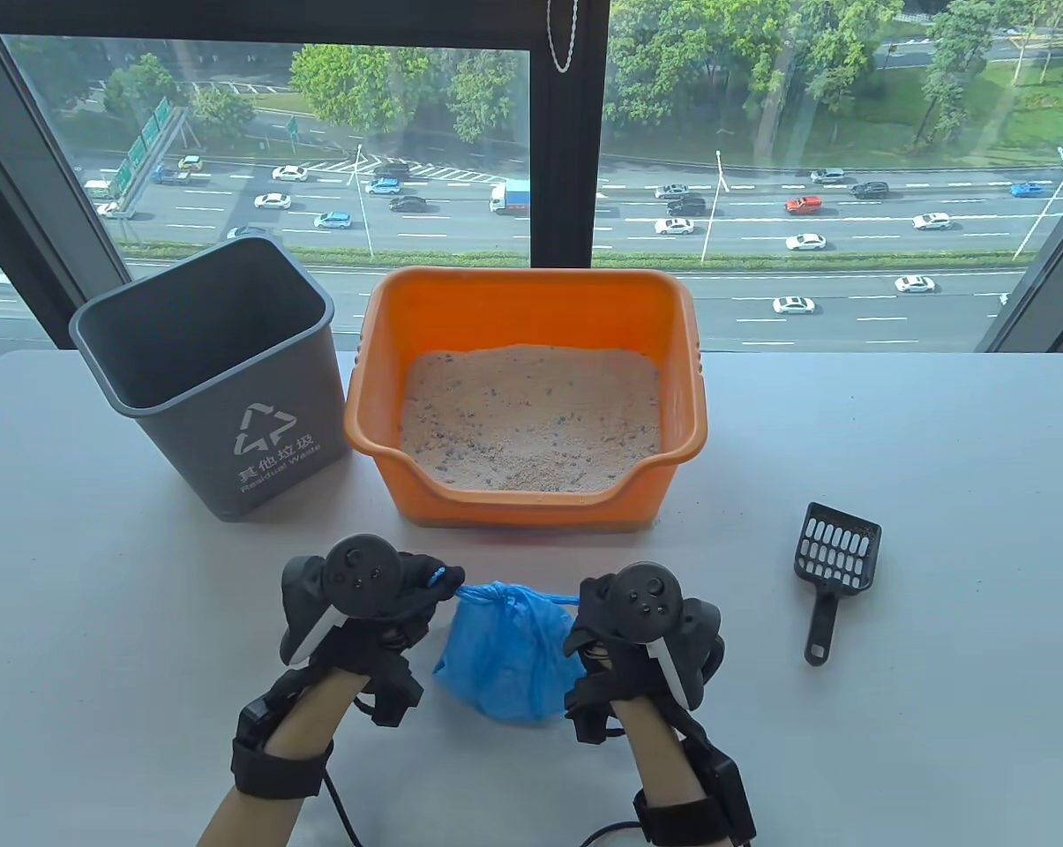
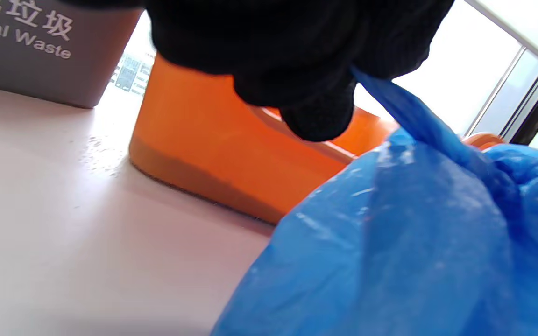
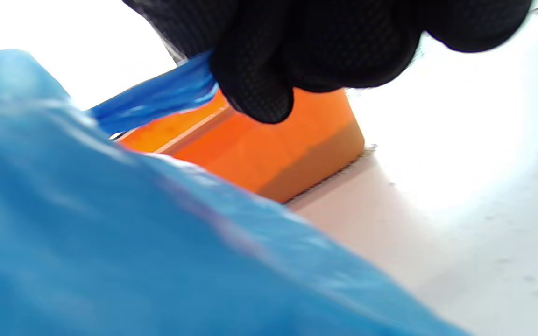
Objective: Scoop cat litter
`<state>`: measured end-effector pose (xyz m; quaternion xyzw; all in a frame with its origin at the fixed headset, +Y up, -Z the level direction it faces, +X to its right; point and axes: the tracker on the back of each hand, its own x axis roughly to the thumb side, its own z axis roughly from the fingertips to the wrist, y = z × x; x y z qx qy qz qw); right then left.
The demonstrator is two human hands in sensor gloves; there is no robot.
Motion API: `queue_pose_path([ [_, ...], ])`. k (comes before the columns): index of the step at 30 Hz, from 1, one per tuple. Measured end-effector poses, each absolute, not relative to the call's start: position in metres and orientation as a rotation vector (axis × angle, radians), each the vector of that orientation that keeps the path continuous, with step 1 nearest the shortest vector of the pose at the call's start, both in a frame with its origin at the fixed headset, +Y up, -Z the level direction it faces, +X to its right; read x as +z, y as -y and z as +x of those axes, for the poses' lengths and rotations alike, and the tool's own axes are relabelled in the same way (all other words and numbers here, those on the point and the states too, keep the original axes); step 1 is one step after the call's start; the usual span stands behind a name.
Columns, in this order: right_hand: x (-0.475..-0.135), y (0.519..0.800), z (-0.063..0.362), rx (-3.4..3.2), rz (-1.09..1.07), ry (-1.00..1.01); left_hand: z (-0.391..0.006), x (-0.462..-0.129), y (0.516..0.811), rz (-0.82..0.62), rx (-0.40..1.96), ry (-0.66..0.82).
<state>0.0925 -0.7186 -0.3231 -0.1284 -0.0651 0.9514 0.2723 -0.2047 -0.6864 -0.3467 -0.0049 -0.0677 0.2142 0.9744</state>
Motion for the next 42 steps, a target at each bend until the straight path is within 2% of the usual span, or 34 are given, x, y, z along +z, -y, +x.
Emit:
queue_pose_path([
  [3, -0.327, 0.725, 0.096, 2.578, -0.370, 0.132, -0.212, -0.355, 0.700, -0.096, 0.407, 0.099],
  [7, -0.325, 0.718, 0.091, 2.561, -0.324, 0.127, -0.217, -0.359, 0.700, -0.218, 0.397, 0.100],
  [10, -0.322, 0.715, 0.092, 2.517, -0.308, 0.164, -0.219, -0.353, 0.689, -0.131, 0.477, 0.107],
  [12, -0.322, 0.712, 0.091, 2.483, -0.280, 0.161, -0.210, -0.345, 0.681, -0.029, 0.537, 0.209],
  [13, -0.321, 0.711, 0.091, 2.470, -0.275, 0.167, -0.204, -0.342, 0.680, -0.042, 0.546, 0.261],
  [17, -0.314, 0.699, 0.086, 2.444, -0.188, 0.240, -0.154, -0.328, 0.692, -0.257, 0.393, 0.483],
  [21, -0.303, 0.687, 0.078, 2.455, -0.074, 0.318, -0.121, -0.321, 0.720, -0.411, 0.202, 0.550],
  [25, -0.292, 0.677, 0.065, 2.526, 0.020, 0.387, -0.112, -0.319, 0.740, -0.365, 0.132, 0.494],
  [27, -0.287, 0.677, 0.058, 2.588, 0.062, 0.394, -0.111, -0.319, 0.740, -0.325, 0.127, 0.486],
  [34, -0.267, 0.684, 0.060, 2.662, 0.134, 0.515, -0.121, -0.322, 0.727, -0.179, 0.149, 0.431],
  [42, -0.255, 0.705, 0.078, 2.681, 0.102, 0.360, -0.156, -0.334, 0.699, -0.197, 0.423, 0.348],
])
